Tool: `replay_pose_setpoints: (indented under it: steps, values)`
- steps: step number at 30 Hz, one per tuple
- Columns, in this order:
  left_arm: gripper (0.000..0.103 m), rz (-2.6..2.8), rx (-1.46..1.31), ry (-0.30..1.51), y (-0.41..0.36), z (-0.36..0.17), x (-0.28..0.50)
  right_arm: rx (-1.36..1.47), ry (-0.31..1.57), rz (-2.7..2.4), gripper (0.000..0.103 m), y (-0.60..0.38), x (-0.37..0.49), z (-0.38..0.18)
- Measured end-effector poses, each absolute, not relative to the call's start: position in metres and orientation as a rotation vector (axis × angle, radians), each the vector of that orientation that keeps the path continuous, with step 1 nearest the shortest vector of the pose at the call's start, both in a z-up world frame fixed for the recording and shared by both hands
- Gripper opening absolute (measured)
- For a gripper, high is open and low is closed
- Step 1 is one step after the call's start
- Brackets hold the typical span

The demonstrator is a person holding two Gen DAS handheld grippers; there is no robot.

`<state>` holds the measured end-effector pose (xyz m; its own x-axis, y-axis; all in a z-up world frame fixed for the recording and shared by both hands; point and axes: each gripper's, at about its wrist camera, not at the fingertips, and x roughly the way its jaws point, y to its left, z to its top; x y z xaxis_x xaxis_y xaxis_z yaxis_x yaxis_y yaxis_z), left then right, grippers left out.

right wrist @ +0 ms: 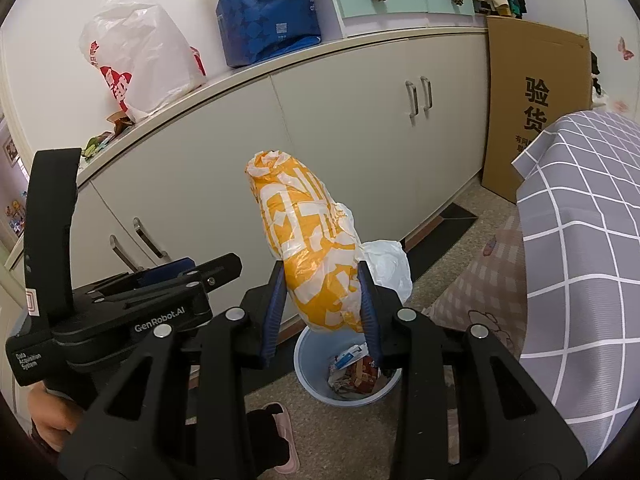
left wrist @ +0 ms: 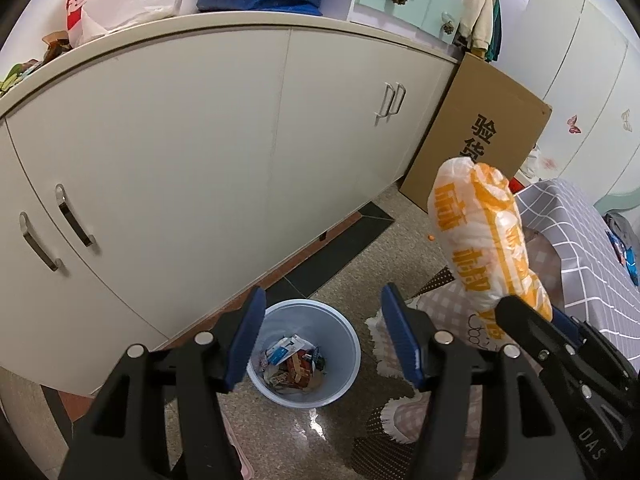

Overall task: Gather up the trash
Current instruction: 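Carry the wrapper and bread bag over the bin and open both tools, then grasp the blue-orange snack packet with the left tool while the right tool grasps the blue cookie bag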

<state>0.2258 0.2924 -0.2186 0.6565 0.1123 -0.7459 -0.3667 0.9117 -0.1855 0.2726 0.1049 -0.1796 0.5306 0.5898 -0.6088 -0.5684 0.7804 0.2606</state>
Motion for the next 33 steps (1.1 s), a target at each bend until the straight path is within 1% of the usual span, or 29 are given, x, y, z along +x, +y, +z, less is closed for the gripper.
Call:
replay_pose_setpoints:
  steps: [5,7,9,10,11,21,26,33]
  values:
    - [0.06,0.3,-0.338,0.799,0.298,-0.215,0.22,0.036,0.731,0.7,0.035,0.111,0.272,-0.178]
    - [0.062,0.319,-0.343,0.793,0.303,-0.213,0.217,0.044,0.725,0.702,0.038,0.114,0.273,-0.178]
    - [0.063,0.334,-0.357,0.795,0.309,-0.213,0.215,0.071,0.717,0.714,0.046,0.115,0.276,-0.178]
    - [0.063,0.34,-0.363,0.802,0.31,-0.213,0.215,0.099,0.713,0.721,0.06,0.115,0.278,-0.179]
    - [0.063,0.348,-0.371,0.814,0.314,-0.215,0.215,0.114,0.715,0.714,0.07,0.115,0.281,-0.18]
    - [0.063,0.366,-0.394,0.818,0.321,-0.212,0.209,0.122,0.752,0.701,0.07,0.114,0.287,-0.188]
    - [0.063,0.344,-0.372,0.799,0.307,-0.197,0.208,0.123,0.724,0.687,0.07,0.098,0.282,-0.17]
    - [0.065,0.299,-0.325,0.744,0.269,-0.16,0.213,0.149,0.649,0.658,0.07,0.056,0.274,-0.131]
